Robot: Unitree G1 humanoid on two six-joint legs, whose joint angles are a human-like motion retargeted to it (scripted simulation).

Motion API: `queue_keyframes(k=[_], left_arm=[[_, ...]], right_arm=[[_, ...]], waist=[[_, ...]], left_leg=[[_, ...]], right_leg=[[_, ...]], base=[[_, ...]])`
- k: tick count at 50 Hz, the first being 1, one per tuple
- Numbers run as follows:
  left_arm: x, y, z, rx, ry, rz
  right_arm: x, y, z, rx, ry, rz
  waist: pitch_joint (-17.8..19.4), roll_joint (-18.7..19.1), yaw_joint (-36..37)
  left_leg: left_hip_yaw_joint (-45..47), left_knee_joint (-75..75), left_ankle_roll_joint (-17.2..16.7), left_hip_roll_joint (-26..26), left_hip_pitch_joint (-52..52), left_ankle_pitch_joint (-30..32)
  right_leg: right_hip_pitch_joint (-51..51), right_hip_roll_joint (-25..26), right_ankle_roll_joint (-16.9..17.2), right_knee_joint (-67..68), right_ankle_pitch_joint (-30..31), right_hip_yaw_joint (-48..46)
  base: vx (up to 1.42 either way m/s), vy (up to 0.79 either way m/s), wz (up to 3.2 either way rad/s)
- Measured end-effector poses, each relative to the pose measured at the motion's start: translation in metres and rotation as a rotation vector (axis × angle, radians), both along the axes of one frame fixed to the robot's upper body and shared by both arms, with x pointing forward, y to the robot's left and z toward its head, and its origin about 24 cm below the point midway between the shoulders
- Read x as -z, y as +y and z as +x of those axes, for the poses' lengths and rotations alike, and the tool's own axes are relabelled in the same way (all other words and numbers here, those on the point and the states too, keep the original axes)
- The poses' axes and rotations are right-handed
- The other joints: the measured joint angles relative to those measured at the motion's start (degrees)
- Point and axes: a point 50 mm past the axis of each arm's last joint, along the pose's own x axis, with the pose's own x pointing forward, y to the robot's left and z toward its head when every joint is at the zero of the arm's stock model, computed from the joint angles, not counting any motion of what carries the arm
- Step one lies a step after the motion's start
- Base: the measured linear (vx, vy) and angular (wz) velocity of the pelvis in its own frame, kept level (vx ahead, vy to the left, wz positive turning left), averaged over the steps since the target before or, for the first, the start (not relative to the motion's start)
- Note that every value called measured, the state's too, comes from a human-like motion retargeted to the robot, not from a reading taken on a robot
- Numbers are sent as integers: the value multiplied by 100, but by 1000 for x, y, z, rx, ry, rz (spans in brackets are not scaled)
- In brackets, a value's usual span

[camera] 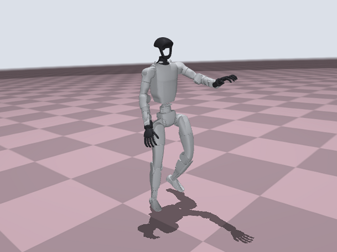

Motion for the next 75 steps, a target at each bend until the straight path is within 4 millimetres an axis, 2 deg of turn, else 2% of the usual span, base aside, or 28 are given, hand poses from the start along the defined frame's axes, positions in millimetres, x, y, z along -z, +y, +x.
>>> queue_keyframes(k=[2, 5, 9, 13, 15, 17, 20, 22, 23, 25, 27, 30, 32, 35, 37, 39, 43, 47, 53, 55, 58, 63, 65, 68, 71, 75], left_arm=[[-40, -5, 3, 13, -101, 9], [-91, -8, 3, 0, -229, 13], [-141, -8, -4, -6, -353, 14], [-171, -4, -11, -17, -424, 16], [-177, -2, -12, -19, -433, 23], [-176, 0, -11, -22, -415, 32], [-167, 3, -6, -34, -360, 36], [-143, 4, 4, -45, -256, 65], [-133, 5, 7, -55, -220, 63], [-108, 8, 13, -87, -136, 69], [-81, 11, 17, -117, -73, 49], [-17, 19, 19, -194, 119, 105], [36, 29, 10, -257, 279, 145], [94, 45, -13, -360, 451, 167], [120, 52, -28, -394, 515, 188], [140, 54, -40, -389, 553, 201], [162, 53, -54, -358, 600, 199], [165, 54, -56, -364, 617, 170], [154, 51, -47, -343, 583, 124], [150, 50, -44, -331, 580, 125], [146, 49, -41, -322, 579, 119], [127, 46, -30, -299, 506, 62], [116, 43, -25, -275, 454, 44], [93, 39, -16, -218, 355, 39], [56, 36, -8, -165, 220, 28], [-6, 38, -1, -126, 23, -10]], right_arm=[[-5, -1, 11, -106, 26, -63], [-17, -3, 36, -123, -7, -80], [-38, 4, 73, -159, -111, -72], [-56, 18, 101, -200, -208, -41], [-61, 27, 110, -230, -242, -23], [-62, 37, 114, -268, -259, -5], [-58, 50, 113, -323, -250, 8], [-45, 65, 101, -382, -213, 28], [-41, 67, 97, -399, -189, 23], [-31, 72, 87, -434, -136, 9], [-26, 66, 81, -445, -82, -40], [-14, 71, 65, -477, -25, -70], [-4, 74, 49, -486, 6, -67], [5, 73, 30, -455, 41, -54], [10, 72, 17, -420, 44, -26], [13, 69, 4, -387, 38, 2], [18, 60, -23, -340, 59, 47], [25, 51, -51, -327, 145, 52], [34, 41, -82, -309, 281, 39], [34, 40, -86, -312, 301, 50], [32, 36, -85, -312, 294, 62], [25, 26, -62, -275, 225, 47], [22, 24, -52, -247, 190, 30], [18, 24, -34, -200, 138, 5], [12, 29, -9, -161, 71, -7], [-5, 43, 39, -184, -45, -12]], waist=[[-26, 13, 171], [-28, 63, 313], [-24, 139, 451], [-8, 237, 492], [6, 284, 506], [8, 296, 521], [9, 251, 533], [-137, 94, 563], [-165, 81, 553], [-155, 63, 500], [16, 168, 365], [248, 88, 139], [328, -40, -13], [525, -170, -176], [607, -280, -250], [685, -335, -333], [847, -365, -478], [964, -454, -601], [1063, -708, -867], [1050, -702, -959], [927, -559, -1086], [585, -246, -1225], [436, -121, -1191], [210, -31, -1027], [3, -14, -798], [-93, 5, -484]], left_leg=[[369, 9, 104, 154, -161, -122], [653, -567, 123, 185, -256, -118], [768, -1892, 5, 161, -288, 241], [783, -3710, -42, 173, -106, 1100], [768, -4539, -140, 219, 1, 1549], [779, -5019, -285, 292, 21, 1656], [859, -5186, -417, 386, -59, 1361], [1099, -4545, -474, 519, -350, 1008], [1105, -4476, -464, 550, -363, 1053], [1097, -4370, -438, 603, -295, 1266], [917, -5114, -302, 516, 274, 1855], [896, -4951, -180, 530, 642, 1744], [956, -4467, -171, 559, 703, 1337], [964, -4538, -126, 511, 1049, 1167], [1006, -4415, -164, 506, 1089, 1012], [1017, -4285, -185, 517, 1097, 858], [984, -4126, -212, 534, 1124, 606], [884, -4100, -258, 407, 1219, 386], [560, -4128, -332, -54, 1544, -1], [439, -4126, -358, -137, 1689, -138], [283, -4072, -394, -171, 1875, -288], [98, -3557, -355, -172, 1958, -330], [96, -3067, -304, -116, 1882, -179], [112, -1851, -203, -30, 1493, 361], [137, -496, -161, 56, 862, 819], [406, 557, -61, 252, 239, 649]], right_leg=[[162, -24, 11, -29, -81, -75], [447, -16, 34, -176, -116, -180], [560, 5, 105, 74, -368, -204], [806, 130, 133, 18, -491, -215], [968, 213, 150, -61, -534, -199], [1091, 256, 187, -70, -595, -161], [1218, 235, 245, -14, -665, -84], [1024, 86, 272, 471, -858, 43], [1021, 84, 249, 542, -854, 94], [1061, 87, 173, 705, -820, 202], [1341, 187, 37, 632, -573, 263], [1299, 109, -293, 1411, -283, 401], [883, -38, -615, 2487, 33, 491], [56, -108, -1260, 4020, 434, 679], [-568, -43, -1444, 4769, 338, 799], [-1049, 87, -1473, 5078, 126, 795], [-1578, 277, -1425, 4480, -81, 303], [-1665, 515, -1024, 2693, 77, -153], [-1468, 791, -3, -446, 1378, 54], [-1441, 827, 284, -896, 1359, 179], [-1359, 786, 343, -901, 1245, -9], [-994, 625, 136, -838, 1590, -296], [-848, 583, 66, -675, 1333, -272], [-638, 491, -9, -364, 872, -171], [-401, 436, -112, -344, 632, -38], [-118, 383, -173, -320, 353, 177]], base=[[36, -9, 36], [35, -6, 23], [35, -3, -1], [37, 1, -10], [40, 5, -23], [42, 7, -34], [44, 11, -41], [45, 14, -58], [47, 18, -43], [49, 22, -24], [52, 27, 0], [51, 27, -8], [47, 28, -15], [41, 26, -19], [36, 21, -18], [33, 18, -6], [31, 15, 10], [32, 10, 30], [40, 5, 57], [48, 2, 57], [53, 1, 49], [58, -3, 41], [60, -8, 12], [57, -11, -16], [50, -9, -38], [44, -4, -50]])
